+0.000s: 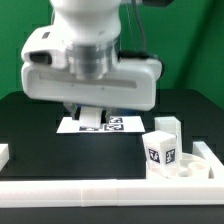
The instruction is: Assemble stool
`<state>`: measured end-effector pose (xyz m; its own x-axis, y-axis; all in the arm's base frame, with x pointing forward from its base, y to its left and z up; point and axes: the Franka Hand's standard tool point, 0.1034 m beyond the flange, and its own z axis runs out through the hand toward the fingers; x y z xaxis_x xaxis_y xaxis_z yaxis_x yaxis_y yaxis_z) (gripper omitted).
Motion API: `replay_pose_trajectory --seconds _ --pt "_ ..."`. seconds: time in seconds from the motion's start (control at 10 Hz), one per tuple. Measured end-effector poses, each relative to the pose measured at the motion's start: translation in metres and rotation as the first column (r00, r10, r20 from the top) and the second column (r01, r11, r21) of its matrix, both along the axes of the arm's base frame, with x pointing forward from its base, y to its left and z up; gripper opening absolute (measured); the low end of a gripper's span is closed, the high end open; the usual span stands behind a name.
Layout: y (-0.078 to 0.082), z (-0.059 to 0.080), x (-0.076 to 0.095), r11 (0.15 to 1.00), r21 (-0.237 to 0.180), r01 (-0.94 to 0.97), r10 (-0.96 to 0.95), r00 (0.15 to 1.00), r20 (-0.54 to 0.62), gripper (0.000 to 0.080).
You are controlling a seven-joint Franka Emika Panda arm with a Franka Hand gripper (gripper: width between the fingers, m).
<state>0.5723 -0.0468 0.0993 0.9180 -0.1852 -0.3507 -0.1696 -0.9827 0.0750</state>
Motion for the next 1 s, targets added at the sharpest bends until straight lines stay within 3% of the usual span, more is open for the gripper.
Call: replay_pose_trajectory --seconds 0.2,0.4,0.8,1.0 --pt "0.015 0.025 0.016 0.999 -0.009 -0.035 0.036 0.990 0.135 0.0340" --pt "0.029 0.043 0.016 1.000 -0.008 -0.017 0.018 0.975 0.220 0.0340" --pt "0.036 0.042 0.030 0.999 -0.039 -0.034 0.049 0.869 0.493 0.0340" --pt "0.051 0.053 0.040 0.998 -0.045 -0.041 0.060 0.795 0.604 0.0340"
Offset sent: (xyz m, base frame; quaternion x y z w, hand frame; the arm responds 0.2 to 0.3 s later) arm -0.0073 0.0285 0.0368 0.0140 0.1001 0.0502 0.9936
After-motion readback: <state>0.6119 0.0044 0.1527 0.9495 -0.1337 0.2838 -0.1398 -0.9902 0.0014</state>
